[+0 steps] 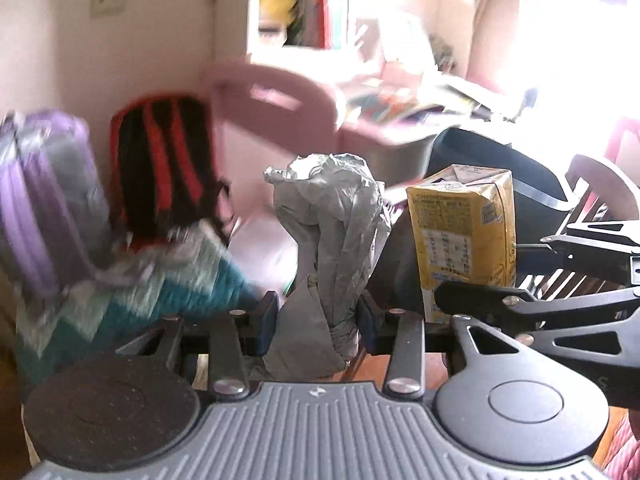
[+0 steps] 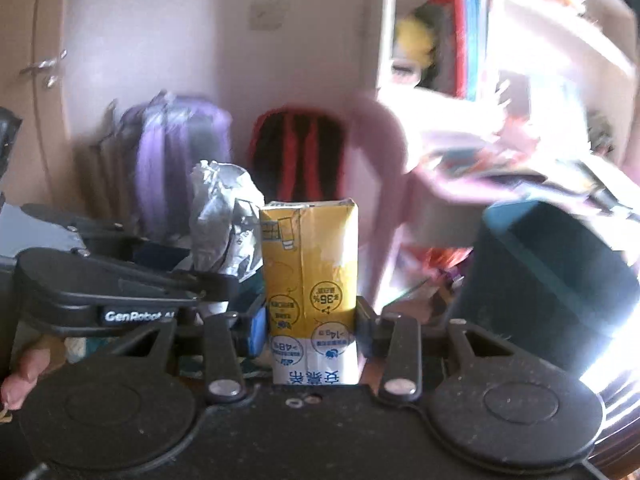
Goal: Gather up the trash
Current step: 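Lift and carry the grey bag and juice carton with both tools to the bin, then lower the grey bag and juice carton into the teal bin and open both tools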
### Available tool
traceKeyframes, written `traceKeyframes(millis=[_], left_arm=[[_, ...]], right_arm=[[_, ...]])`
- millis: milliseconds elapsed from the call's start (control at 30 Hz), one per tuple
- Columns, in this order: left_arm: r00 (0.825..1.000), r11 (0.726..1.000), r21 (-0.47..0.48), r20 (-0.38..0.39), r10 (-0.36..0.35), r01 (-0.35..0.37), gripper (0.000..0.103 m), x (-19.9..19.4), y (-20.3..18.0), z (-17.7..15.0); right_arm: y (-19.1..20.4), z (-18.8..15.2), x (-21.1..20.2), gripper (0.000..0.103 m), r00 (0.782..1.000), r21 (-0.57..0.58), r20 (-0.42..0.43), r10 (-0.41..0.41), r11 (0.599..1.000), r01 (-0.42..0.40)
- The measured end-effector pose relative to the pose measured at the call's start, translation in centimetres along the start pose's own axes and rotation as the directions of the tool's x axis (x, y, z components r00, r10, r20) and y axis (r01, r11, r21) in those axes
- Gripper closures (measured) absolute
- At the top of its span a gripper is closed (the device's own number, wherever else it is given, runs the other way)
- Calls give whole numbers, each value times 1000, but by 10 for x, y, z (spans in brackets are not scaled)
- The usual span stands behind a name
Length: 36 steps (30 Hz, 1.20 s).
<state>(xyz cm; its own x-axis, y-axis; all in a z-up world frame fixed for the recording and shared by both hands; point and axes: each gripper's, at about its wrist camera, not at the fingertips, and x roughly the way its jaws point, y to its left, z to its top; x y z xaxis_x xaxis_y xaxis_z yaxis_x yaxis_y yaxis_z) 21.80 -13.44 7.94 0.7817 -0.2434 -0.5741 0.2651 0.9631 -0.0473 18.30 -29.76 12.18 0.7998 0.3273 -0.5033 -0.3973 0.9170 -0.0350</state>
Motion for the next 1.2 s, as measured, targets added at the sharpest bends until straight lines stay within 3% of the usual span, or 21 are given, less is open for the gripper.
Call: traceKeyframes(millis=[333,567,700,933,1200], left_arm=[[993,997,-20,92,-70,72,63,6,-62,95],[988,991,63,93,-120,115,63,35,-116,139],[985,984,84,62,-162,157,63,63,-147,152],[986,980,108,0,-169,167,63,123,-187,167],[982,981,118,-125,-139,154,63,192,-208,167]], right_arm=[[-83,47,-39,62,982,79,143,-127,990,116],[-142,59,-46,62,959,138,163,-231,968,210],[-175,53,-40,62,954,191,138,-267,952,239],[-228,27,-6,62,953,276,43,-301,920,278],[-246,6,35,62,957,254,-66,-284,922,291]])
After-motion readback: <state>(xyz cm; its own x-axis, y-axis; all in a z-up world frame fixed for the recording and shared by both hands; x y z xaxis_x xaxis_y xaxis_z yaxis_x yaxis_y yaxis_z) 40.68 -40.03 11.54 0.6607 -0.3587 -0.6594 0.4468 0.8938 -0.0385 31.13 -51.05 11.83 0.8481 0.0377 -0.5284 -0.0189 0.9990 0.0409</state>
